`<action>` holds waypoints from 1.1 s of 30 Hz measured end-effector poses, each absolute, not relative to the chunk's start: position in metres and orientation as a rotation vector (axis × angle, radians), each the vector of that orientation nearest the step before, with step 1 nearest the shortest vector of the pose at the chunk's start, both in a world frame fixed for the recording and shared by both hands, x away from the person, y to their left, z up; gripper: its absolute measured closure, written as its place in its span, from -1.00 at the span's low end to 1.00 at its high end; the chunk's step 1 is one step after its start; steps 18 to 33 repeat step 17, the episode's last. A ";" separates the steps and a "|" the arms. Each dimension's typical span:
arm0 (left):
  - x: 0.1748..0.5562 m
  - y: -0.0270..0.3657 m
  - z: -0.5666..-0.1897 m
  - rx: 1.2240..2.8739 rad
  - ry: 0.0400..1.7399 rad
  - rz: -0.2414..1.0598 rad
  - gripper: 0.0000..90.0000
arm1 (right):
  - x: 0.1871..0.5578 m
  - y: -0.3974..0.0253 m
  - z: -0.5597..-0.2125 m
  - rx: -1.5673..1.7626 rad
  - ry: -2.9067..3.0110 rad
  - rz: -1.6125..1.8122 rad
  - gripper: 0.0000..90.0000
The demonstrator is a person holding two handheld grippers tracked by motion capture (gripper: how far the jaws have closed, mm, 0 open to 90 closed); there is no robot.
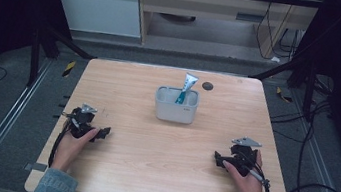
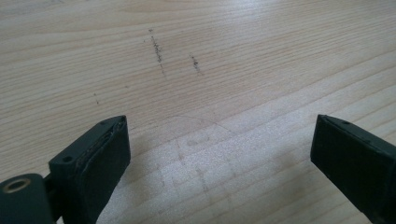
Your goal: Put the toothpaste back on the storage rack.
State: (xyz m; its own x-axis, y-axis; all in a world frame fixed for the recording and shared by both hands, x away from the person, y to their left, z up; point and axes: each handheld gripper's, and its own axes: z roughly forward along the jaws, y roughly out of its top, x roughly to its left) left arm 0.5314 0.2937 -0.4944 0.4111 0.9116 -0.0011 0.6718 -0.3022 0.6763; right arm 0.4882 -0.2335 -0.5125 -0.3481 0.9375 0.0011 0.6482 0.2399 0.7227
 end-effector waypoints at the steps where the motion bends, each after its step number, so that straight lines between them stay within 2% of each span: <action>1: 0.532 0.294 -0.495 2.072 1.344 0.516 -0.90 | 0.488 -0.234 -0.512 1.449 2.084 0.891 -0.99; 11: 0.536 0.292 -0.508 2.046 1.296 0.566 -1.00 | 0.488 -0.233 -0.513 1.449 2.083 0.891 -0.99; 33: 0.538 0.294 -0.508 2.046 1.292 0.561 -1.00 | 0.488 -0.233 -0.512 1.449 2.083 0.891 -0.99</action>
